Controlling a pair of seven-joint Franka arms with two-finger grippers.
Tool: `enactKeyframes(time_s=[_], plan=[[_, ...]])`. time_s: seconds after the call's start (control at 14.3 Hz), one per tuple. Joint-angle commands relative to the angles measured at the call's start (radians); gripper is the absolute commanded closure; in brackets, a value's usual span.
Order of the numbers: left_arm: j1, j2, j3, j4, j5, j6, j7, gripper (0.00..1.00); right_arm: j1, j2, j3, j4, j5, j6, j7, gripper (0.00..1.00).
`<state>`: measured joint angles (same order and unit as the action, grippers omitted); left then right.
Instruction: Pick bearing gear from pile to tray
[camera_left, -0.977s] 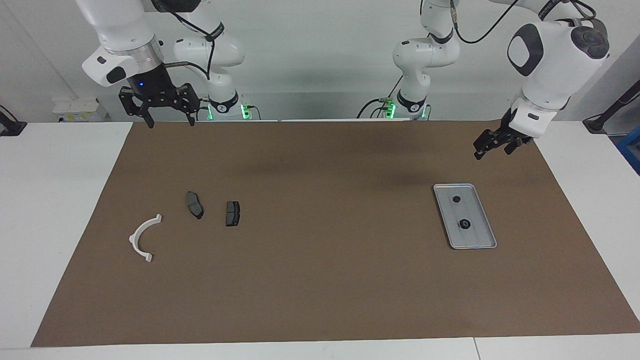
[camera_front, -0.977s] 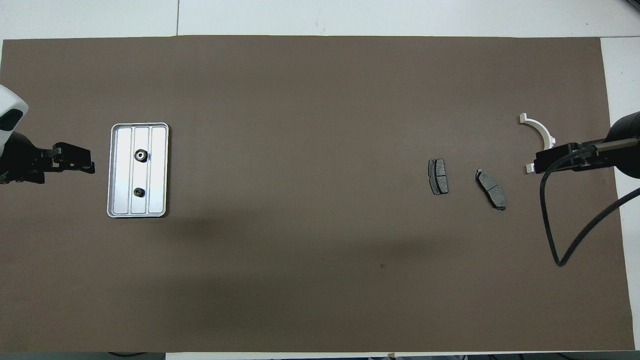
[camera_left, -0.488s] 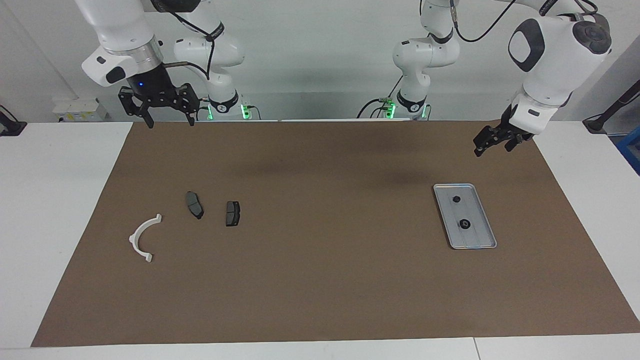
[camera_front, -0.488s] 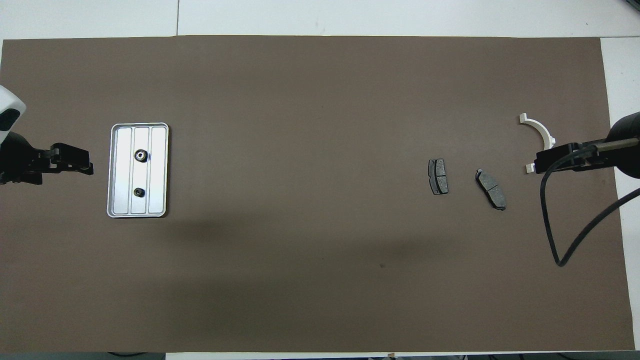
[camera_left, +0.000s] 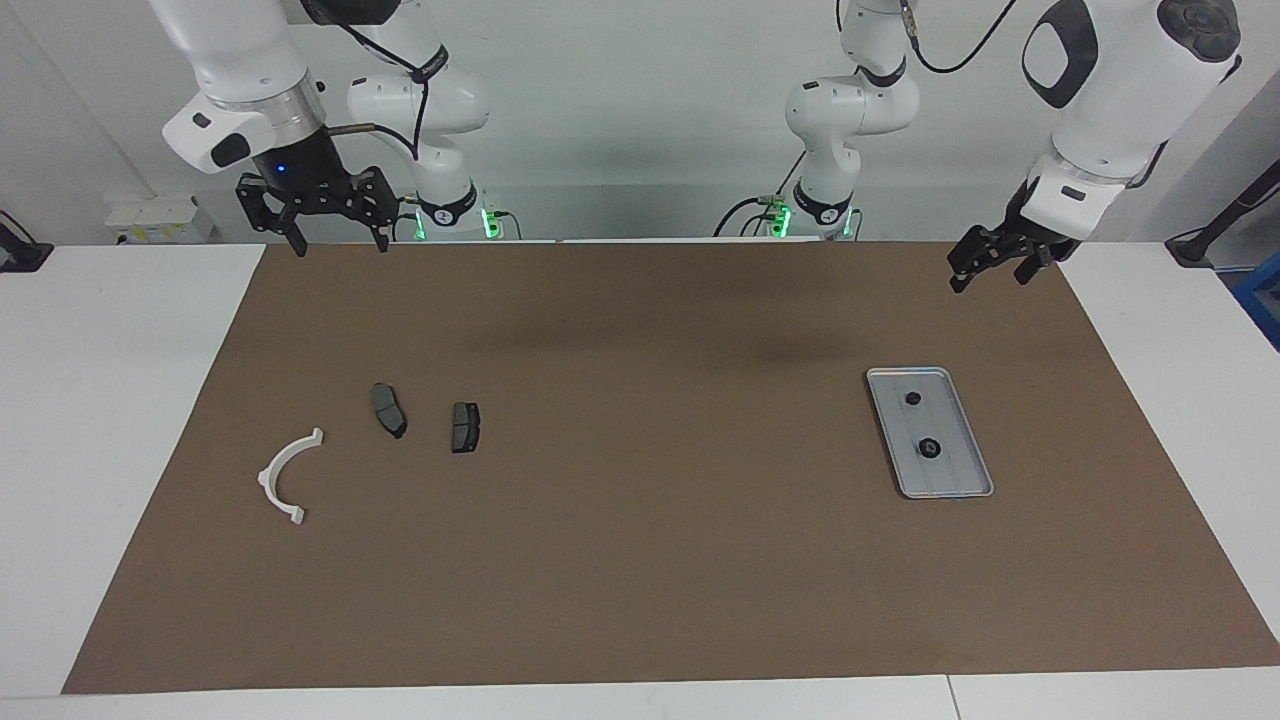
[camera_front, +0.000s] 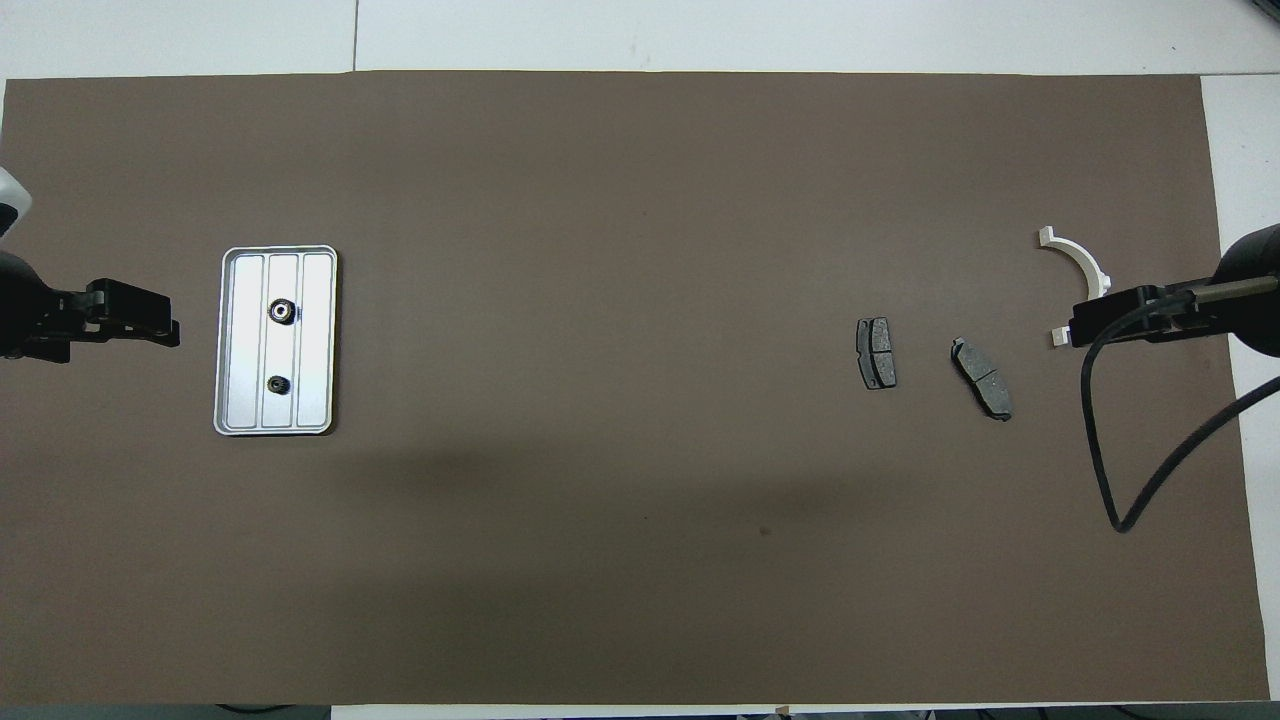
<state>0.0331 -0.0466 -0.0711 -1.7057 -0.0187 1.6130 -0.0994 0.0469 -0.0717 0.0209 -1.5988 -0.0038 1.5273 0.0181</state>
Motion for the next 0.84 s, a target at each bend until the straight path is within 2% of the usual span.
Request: enactKeyframes(time_s=[0.0, 0.77], plan=[[-0.005, -0.01, 0.002, 0.001, 0.013, -0.015, 0.009, 0.0, -0.01, -0.014, 0.004, -0.004, 0.025, -0.019, 0.019, 0.0], [-0.015, -0.013, 0.0, -0.008, 0.037, -0.005, 0.007, 0.0, -0.01, -0.016, 0.004, -0.004, 0.025, -0.019, 0.017, 0.0]])
